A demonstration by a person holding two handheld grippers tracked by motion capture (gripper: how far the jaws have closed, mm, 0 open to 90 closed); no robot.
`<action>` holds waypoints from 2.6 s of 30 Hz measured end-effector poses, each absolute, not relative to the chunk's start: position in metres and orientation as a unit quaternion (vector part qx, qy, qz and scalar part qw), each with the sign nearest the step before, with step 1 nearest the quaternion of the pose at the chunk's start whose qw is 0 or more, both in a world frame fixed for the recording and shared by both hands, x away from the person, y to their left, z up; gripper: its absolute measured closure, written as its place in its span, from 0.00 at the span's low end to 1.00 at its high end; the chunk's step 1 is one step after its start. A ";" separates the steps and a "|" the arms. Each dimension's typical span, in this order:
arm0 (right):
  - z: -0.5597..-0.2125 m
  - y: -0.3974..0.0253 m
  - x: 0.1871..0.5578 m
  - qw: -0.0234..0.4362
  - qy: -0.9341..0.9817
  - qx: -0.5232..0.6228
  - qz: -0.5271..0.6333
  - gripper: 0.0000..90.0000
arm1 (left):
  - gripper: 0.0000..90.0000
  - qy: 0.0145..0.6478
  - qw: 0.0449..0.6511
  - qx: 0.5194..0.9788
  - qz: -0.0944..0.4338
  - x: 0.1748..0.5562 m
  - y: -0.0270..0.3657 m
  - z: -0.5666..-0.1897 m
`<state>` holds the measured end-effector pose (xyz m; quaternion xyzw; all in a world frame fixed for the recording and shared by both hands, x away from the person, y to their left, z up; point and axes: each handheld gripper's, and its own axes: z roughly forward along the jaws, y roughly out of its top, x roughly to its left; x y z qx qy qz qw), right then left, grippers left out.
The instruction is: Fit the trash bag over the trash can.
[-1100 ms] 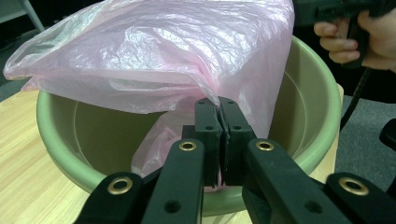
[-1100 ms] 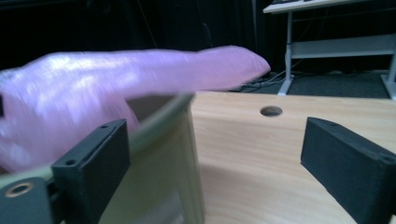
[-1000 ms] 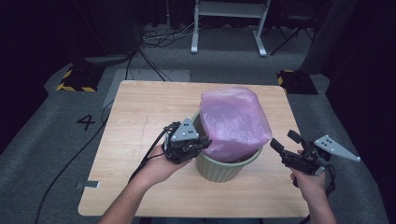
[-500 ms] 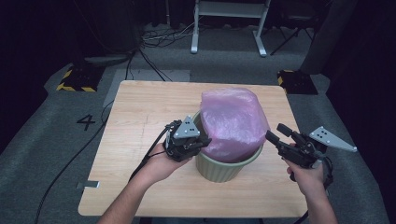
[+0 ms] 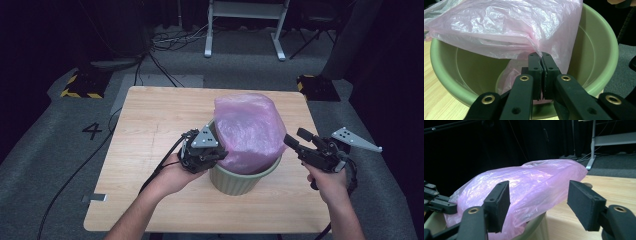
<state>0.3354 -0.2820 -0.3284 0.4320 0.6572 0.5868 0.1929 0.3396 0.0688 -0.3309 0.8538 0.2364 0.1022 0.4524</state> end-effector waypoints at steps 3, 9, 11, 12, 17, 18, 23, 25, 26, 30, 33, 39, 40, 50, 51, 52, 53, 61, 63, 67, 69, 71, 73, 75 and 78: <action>-0.331 -0.278 0.337 0.182 0.667 0.430 0.581 0.44 | 0.97 0.239 0.451 0.854 0.104 0.340 0.069 -0.331; -0.340 -0.267 0.339 0.165 0.685 0.432 0.563 0.65 | 0.95 0.240 0.454 0.852 0.099 0.340 0.069 -0.334; -0.340 -0.262 0.338 0.169 0.694 0.422 0.559 0.76 | 0.94 0.240 0.456 0.852 0.095 0.342 0.070 -0.334; -0.341 -0.259 0.338 0.171 0.699 0.413 0.558 0.80 | 0.92 0.242 0.457 0.851 0.095 0.342 0.070 -0.334; -0.341 -0.248 0.333 0.181 0.720 0.374 0.556 0.94 | 0.77 0.251 0.468 0.843 0.083 0.343 0.076 -0.332; -0.341 -0.246 0.332 0.183 0.725 0.368 0.553 0.95 | 0.76 0.251 0.471 0.842 0.084 0.343 0.078 -0.331; -0.342 -0.242 0.331 0.182 0.741 0.353 0.541 0.95 | 0.71 0.257 0.488 0.830 0.086 0.341 0.090 -0.326; -0.342 -0.241 0.330 0.180 0.742 0.351 0.542 0.95 | 0.71 0.263 0.496 0.823 0.086 0.342 0.094 -0.323; -0.342 -0.241 0.330 0.180 0.743 0.350 0.542 0.95 | 0.71 0.266 0.499 0.820 0.088 0.343 0.095 -0.322; -0.343 -0.238 0.328 0.174 0.746 0.346 0.541 0.95 | 0.70 0.272 0.510 0.812 0.084 0.349 0.098 -0.317; -0.343 -0.236 0.326 0.168 0.750 0.341 0.541 0.95 | 0.68 0.279 0.519 0.804 0.080 0.354 0.097 -0.314; -0.341 -0.230 0.324 0.158 0.761 0.329 0.536 0.95 | 0.65 0.295 0.529 0.792 0.077 0.371 0.089 -0.308; -0.341 -0.229 0.323 0.155 0.762 0.326 0.538 0.95 | 0.64 0.294 0.529 0.793 0.076 0.374 0.088 -0.308; -0.342 -0.225 0.316 0.143 0.769 0.310 0.540 0.94 | 0.63 0.313 0.519 0.793 0.061 0.392 0.076 -0.318; -0.341 -0.226 0.315 0.143 0.770 0.308 0.540 0.94 | 0.62 0.315 0.518 0.793 0.059 0.395 0.076 -0.318; -0.341 -0.226 0.315 0.142 0.771 0.308 0.539 0.94 | 0.62 0.317 0.517 0.793 0.059 0.396 0.075 -0.319; -0.341 -0.226 0.315 0.141 0.771 0.307 0.540 0.94 | 0.62 0.318 0.515 0.794 0.055 0.398 0.074 -0.320; -0.344 -0.225 0.315 0.138 0.773 0.303 0.540 0.92 | 1.00 0.297 0.498 0.810 0.091 0.392 0.063 -0.322; -0.344 -0.227 0.315 0.138 0.772 0.305 0.541 0.90 | 1.00 0.290 0.498 0.812 0.093 0.389 0.063 -0.321; -0.342 -0.235 0.313 0.142 0.763 0.311 0.549 0.77 | 1.00 0.282 0.499 0.815 0.086 0.386 0.064 -0.321; -0.340 -0.241 0.312 0.145 0.757 0.315 0.554 0.67 | 1.00 0.277 0.491 0.821 0.086 0.384 0.062 -0.322; -0.337 -0.251 0.311 0.145 0.747 0.327 0.561 0.56 | 1.00 0.273 0.491 0.823 0.084 0.383 0.060 -0.322; -0.334 -0.260 0.313 0.158 0.731 0.350 0.564 0.49 | 1.00 0.270 0.488 0.826 0.085 0.382 0.059 -0.322; -0.332 -0.268 0.320 0.169 0.718 0.372 0.564 0.39 | 1.00 0.269 0.488 0.826 0.084 0.381 0.059 -0.321; -0.332 -0.284 0.339 0.173 0.678 0.432 0.569 0.27 | 1.00 0.269 0.493 0.823 0.084 0.381 0.060 -0.319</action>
